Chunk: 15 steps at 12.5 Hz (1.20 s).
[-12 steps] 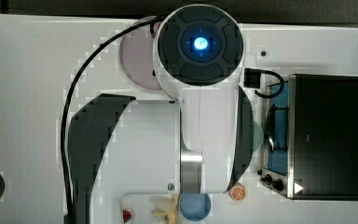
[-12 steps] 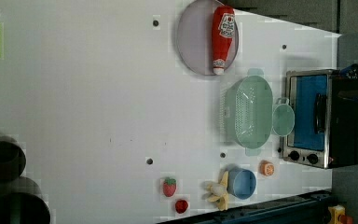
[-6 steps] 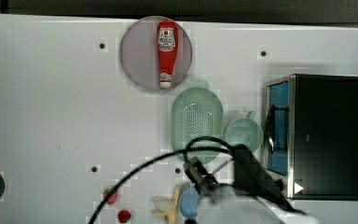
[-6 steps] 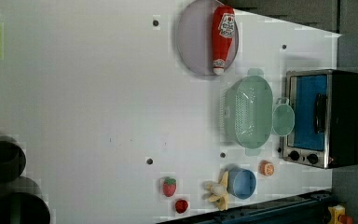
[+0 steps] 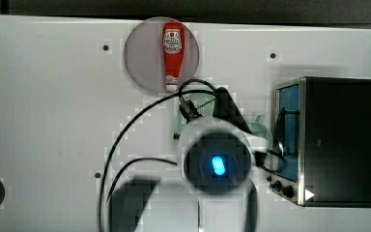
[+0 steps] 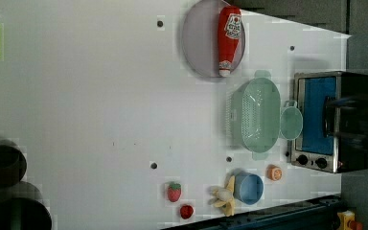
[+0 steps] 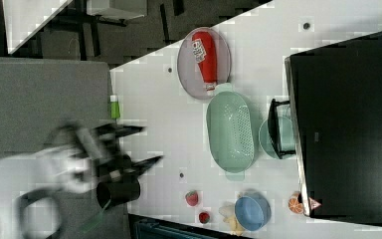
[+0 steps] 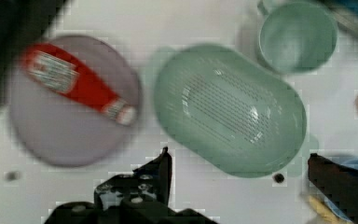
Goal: Drag strainer right to left.
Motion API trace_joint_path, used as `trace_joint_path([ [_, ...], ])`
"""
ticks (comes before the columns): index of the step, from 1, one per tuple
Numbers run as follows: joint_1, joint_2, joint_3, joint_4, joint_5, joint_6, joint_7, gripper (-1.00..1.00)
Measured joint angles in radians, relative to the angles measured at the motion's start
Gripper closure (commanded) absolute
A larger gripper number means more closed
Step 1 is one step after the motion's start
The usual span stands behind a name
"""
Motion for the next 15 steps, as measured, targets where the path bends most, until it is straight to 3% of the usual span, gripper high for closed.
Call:
trace_joint_path([
  [3, -0.004, 0.272, 0.001, -0.156, -0.023, 0.24, 0.158, -1.0],
  [6, 0.013, 0.45, 0.0, -0.209, -0.031, 0.428, 0.266, -1.0],
  [11, 0.005, 0.574, 0.007, -0.199, -0.038, 0.677, 0.422, -1.0],
  [15, 0.015, 0.641, 0.028, -0.178, -0.017, 0.718, 0.47, -1.0],
])
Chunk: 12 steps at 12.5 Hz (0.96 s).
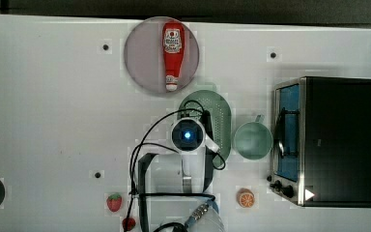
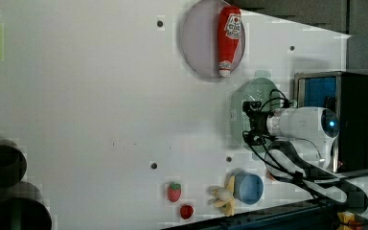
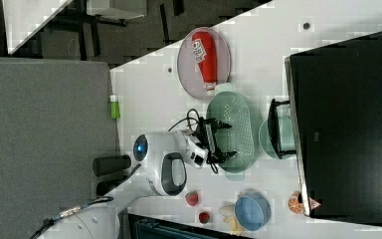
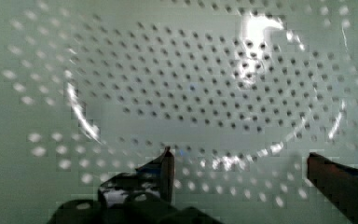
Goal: Drag strainer right to left.
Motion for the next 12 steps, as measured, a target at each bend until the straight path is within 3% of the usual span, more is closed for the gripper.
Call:
trace_joint_path([
  [7, 0.039, -0.005, 0.043, 0.002, 0.036, 0.021, 0.003, -1.0],
  [12, 0.144, -0.001, 0.054, 0.006, 0.139, -0.021, 0.012, -1.0],
])
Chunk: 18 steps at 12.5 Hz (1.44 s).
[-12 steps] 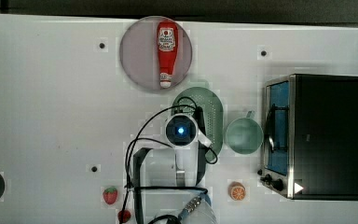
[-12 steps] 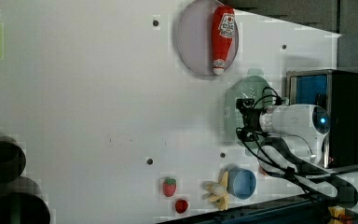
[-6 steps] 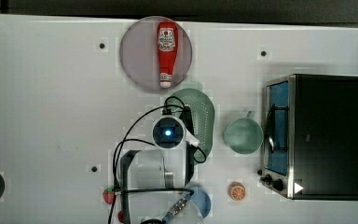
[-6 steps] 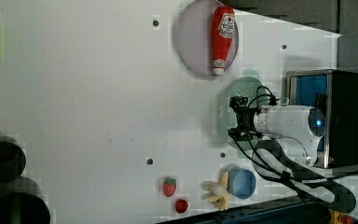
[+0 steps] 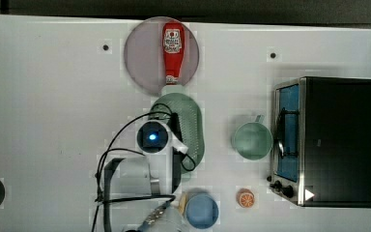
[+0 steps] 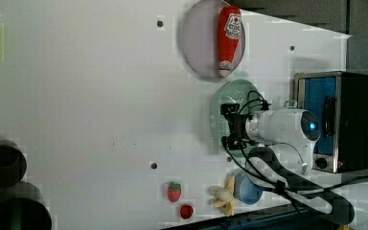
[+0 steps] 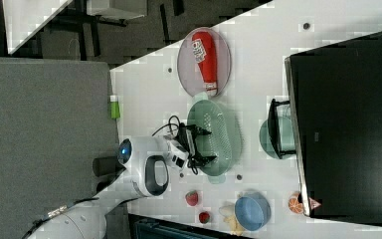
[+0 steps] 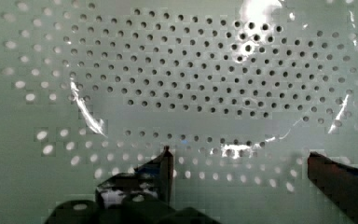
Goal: Drag strainer right to left.
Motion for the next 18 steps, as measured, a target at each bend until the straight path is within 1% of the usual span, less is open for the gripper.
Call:
trace_joint_path([
  [1, 0.017, 0.005, 0.01, 0.006, 0.035, -0.014, 0.024, -1.0],
  [2, 0.04, 0.006, 0.009, 0.014, 0.046, -0.04, 0.05, -1.0],
  [3, 0.069, 0.008, -0.002, 0.029, 0.045, -0.049, 0.08, -1.0],
  [7, 0.15, 0.057, -0.001, 0.139, 0.04, -0.073, 0.228, -1.0],
  [9, 0.176, 0.075, 0.007, 0.174, 0.087, -0.08, 0.284, -1.0],
  [10, 0.185, 0.075, 0.013, 0.187, 0.085, -0.104, 0.309, -1.0],
  [12, 0.224, 0.096, 0.011, 0.219, 0.082, -0.11, 0.359, -1.0],
  [16, 0.304, 0.167, 0.016, 0.287, 0.097, -0.145, 0.398, -1.0],
  [17, 0.313, 0.181, 0.022, 0.314, 0.124, -0.155, 0.414, -1.0],
  [18, 0.319, 0.192, 0.028, 0.342, 0.128, -0.164, 0.42, -1.0],
])
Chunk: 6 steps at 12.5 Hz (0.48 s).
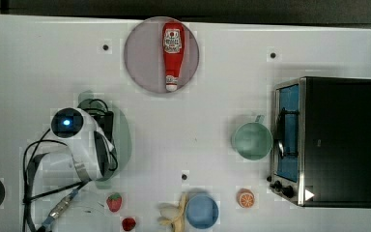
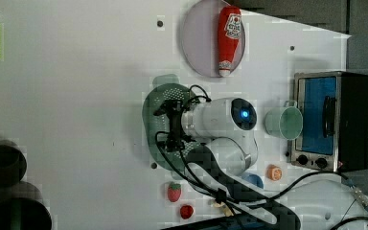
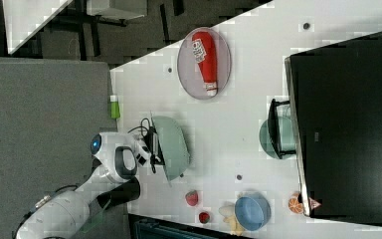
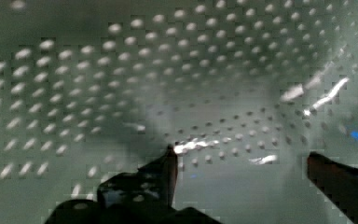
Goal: Drag strainer right to left.
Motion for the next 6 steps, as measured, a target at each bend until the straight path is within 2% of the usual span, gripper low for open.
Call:
trace_joint_path([
  [2, 0.037, -0.002, -0.019, 0.018, -0.001, -0.003, 0.0, -1.0],
  [4, 0.051, 0.005, -0.015, 0.031, 0.0, 0.004, 0.003, -1.0],
  [6, 0.061, 0.032, -0.01, 0.066, 0.055, 0.016, 0.022, -1.0],
])
